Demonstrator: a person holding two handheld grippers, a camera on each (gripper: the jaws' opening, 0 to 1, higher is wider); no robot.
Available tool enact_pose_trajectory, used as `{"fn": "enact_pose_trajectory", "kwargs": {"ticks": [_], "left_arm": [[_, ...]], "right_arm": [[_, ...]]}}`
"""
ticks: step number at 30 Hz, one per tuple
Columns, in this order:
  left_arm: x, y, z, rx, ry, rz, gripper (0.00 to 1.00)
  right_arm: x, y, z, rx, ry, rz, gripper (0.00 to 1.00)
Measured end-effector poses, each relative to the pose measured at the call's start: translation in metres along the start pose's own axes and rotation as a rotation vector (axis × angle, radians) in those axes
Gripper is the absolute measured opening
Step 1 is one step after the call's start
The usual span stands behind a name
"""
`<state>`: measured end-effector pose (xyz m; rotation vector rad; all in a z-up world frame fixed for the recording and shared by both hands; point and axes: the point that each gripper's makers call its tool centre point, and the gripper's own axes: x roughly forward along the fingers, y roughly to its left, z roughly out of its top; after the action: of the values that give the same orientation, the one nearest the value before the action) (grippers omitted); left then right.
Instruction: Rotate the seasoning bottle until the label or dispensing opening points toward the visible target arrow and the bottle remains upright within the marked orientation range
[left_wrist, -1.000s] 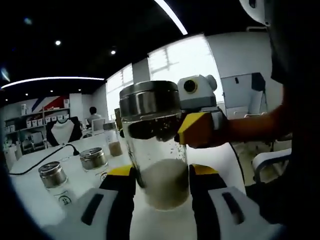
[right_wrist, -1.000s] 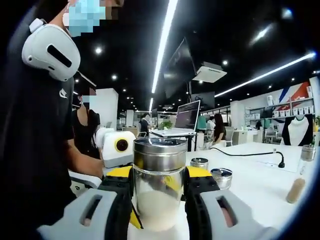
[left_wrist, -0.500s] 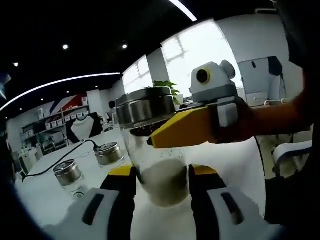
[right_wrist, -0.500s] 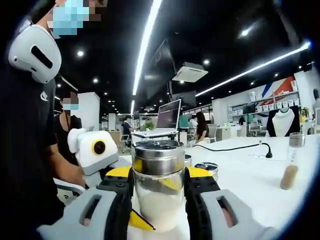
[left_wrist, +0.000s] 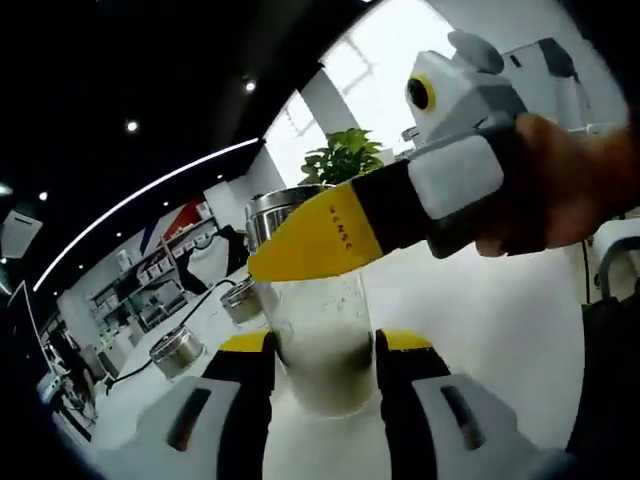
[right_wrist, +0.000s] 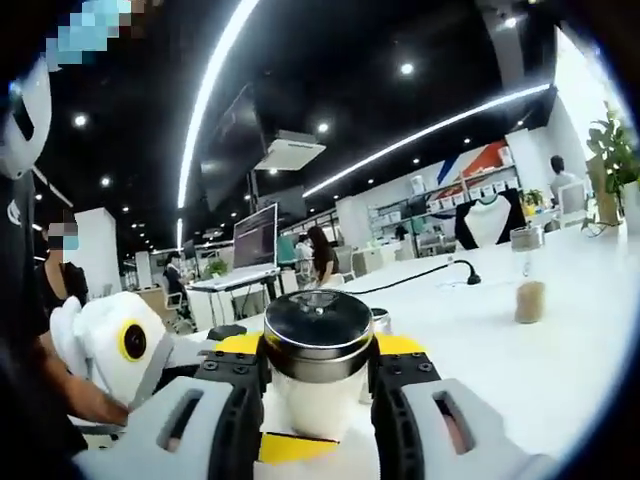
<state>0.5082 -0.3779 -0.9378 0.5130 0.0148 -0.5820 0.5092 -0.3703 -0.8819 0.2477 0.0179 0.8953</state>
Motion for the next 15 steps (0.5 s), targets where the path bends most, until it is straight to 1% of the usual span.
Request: {"fn": "enact_pose_trajectory", "kwargs": {"ticks": [2,3,6,7,9,12,14,15], "left_arm": [[-0.001,0.001,0.003,0.014,-0.007,0.019,0.42],[-0.001,0.002,0.004,0.027,-0.007,0.039,0.42],[-0.002,0.003,0.007,0.054,0.0,0.075,0.42],[-0.002,0.003,0.007,0.059,0.001,0.081,0.42],[-0.003,0.002,0.009,0.057,-0.005,0.083,0.43],[-0.003,0.001,0.01,0.065,-0.017,0.067,0.43],[-0.005,0.001,0.011,0.077,-0.029,0.056,0.44],[-0.005,0.001,0.011,0.077,-0.034,0.052,0.44]], "right_arm": [[0.0,0.001,0.004,0.002,-0.005,-0.013,0.39],[0.0,0.001,0.006,0.006,-0.004,-0.019,0.39],[0.002,0.001,0.011,0.02,-0.014,-0.062,0.4],[0.002,0.0,0.012,0.027,-0.019,-0.09,0.4],[0.002,0.001,0.012,0.014,-0.026,-0.11,0.4],[0.001,-0.002,0.013,0.014,-0.031,-0.117,0.4],[0.0,-0.002,0.014,0.015,-0.034,-0.107,0.4],[0.0,0.0,0.014,-0.002,-0.03,-0.083,0.4]]}}
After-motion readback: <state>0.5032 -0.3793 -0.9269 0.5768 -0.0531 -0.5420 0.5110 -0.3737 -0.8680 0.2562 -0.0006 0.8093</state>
